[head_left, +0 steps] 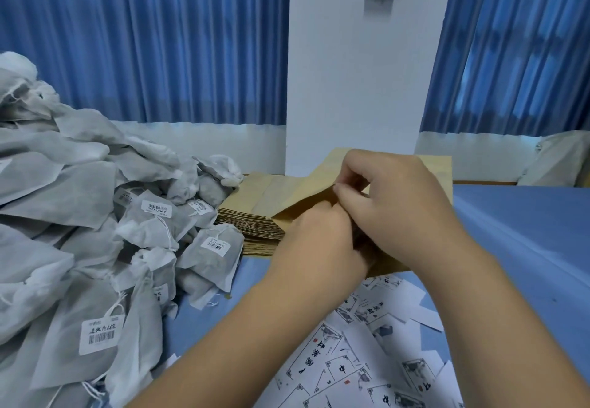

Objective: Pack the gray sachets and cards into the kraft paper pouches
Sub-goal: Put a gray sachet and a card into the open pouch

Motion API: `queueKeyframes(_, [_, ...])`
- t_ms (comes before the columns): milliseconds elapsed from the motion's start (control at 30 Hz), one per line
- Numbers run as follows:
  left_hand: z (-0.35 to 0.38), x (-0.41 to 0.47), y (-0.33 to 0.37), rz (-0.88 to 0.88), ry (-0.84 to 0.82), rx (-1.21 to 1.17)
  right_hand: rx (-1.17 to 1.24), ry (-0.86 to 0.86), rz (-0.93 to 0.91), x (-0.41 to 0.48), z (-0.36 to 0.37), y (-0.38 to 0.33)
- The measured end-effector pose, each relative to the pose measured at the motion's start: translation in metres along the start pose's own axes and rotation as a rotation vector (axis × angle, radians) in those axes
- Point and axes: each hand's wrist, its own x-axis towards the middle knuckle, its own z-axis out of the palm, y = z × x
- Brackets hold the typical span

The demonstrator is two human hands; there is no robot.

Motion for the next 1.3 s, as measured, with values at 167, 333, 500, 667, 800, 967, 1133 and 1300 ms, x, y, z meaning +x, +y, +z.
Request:
queueKeyframes(167, [0.005,0.001,0.0,0.099,-0.046,-0.07,-0.013,-0.001,0.051,0.0,0.0,0.006])
queueKeyframes(333, [0.013,0.001,-0.016,0.047,0.14,0.359,0.059,0.03,-0.008,0.0,0.0,-0.004])
queueKeyframes(500, [0.012,0.007,-0.025,-0.001,0.07,0.095,0.007,0.001,-0.04,-0.003,0.015,-0.008])
queueKeyframes(667, [0.002,0.003,-0.028,0.073,-0.145,-0.168,0.034,0.04,0.024,-0.005,0.024,0.007])
queueKeyframes(800, [-0.02,-0.011,-0.055,0.055,0.244,-0.046,0.043,0.025,0.045,-0.005,0.026,0.01])
queueKeyframes(967, [-0.03,-0.026,-0.108,-0.423,-0.012,0.595,0.013,-0.07,0.072,-0.007,0.034,0.008])
queueKeyframes(1133, [0.002,-0.034,-0.131,-0.561,-0.228,0.768,0.019,-0.103,0.083,-0.007,0.033,0.008])
queueKeyframes(1300, [0.004,-0.031,-0.144,-0.547,-0.255,0.698,0.033,-0.087,0.091,-0.006,0.029,0.012])
